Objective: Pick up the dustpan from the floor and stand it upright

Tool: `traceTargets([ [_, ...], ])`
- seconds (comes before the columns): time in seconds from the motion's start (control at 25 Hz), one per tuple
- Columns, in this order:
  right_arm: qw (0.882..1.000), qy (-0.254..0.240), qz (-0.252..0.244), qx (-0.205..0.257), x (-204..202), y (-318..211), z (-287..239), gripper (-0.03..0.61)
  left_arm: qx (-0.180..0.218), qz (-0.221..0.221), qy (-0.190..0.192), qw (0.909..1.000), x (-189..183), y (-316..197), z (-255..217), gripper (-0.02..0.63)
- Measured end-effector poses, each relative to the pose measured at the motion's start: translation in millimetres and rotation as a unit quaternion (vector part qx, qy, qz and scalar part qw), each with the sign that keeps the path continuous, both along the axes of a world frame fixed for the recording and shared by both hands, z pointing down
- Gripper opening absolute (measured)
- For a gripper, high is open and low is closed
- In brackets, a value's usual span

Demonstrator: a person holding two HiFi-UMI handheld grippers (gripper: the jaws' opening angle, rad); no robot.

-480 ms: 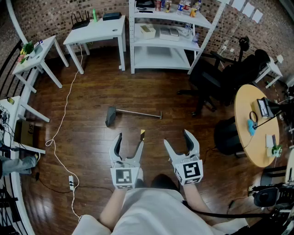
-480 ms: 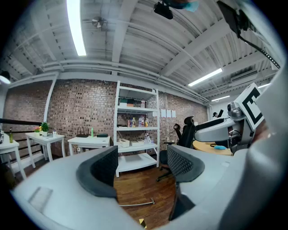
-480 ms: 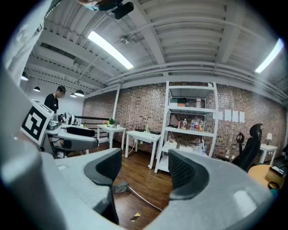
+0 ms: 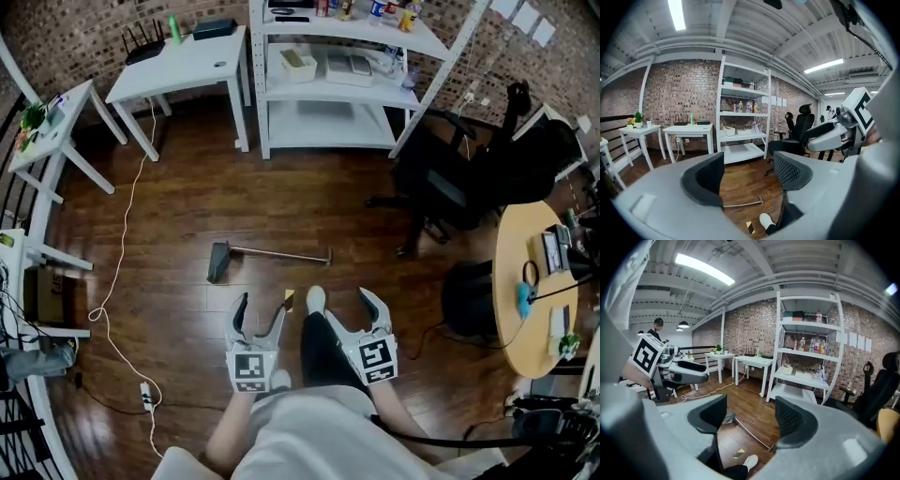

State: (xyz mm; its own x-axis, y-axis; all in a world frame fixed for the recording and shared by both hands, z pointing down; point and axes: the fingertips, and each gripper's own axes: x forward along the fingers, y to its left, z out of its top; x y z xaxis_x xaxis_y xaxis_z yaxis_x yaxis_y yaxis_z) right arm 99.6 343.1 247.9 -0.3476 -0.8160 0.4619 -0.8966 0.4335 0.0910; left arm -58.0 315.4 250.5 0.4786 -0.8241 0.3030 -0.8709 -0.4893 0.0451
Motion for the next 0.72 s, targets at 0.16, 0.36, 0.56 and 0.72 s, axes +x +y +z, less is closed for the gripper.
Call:
traceTargets([
  [0.16,0.998,0.004,-0.03,-0.055,39.6,-81.9,49.4,0.31,-0.05,0.006,0.003,0.9987,49.8,-81.7,33.9,0.359],
  [0.36,0.99,0.008,-0.045,-0.13,89.3,-166.1,130.9,0.31,-0.111,0.014,-0.014,0.9936,104.9,-167.9,88.7,0.353],
  [0.56,0.974,0.025,-0.085,-0.209,107.2,-199.3,235.8,0.31,-0.147,0.042,-0.066,0.986,137.7,-216.6,175.4,0.352],
  [0.72,0.959,0.036,-0.099,-0.261,112.7,-209.1,334.8,0.283,-0.199,0.043,-0.083,0.9755,142.1,-229.4,260.8,0.35],
])
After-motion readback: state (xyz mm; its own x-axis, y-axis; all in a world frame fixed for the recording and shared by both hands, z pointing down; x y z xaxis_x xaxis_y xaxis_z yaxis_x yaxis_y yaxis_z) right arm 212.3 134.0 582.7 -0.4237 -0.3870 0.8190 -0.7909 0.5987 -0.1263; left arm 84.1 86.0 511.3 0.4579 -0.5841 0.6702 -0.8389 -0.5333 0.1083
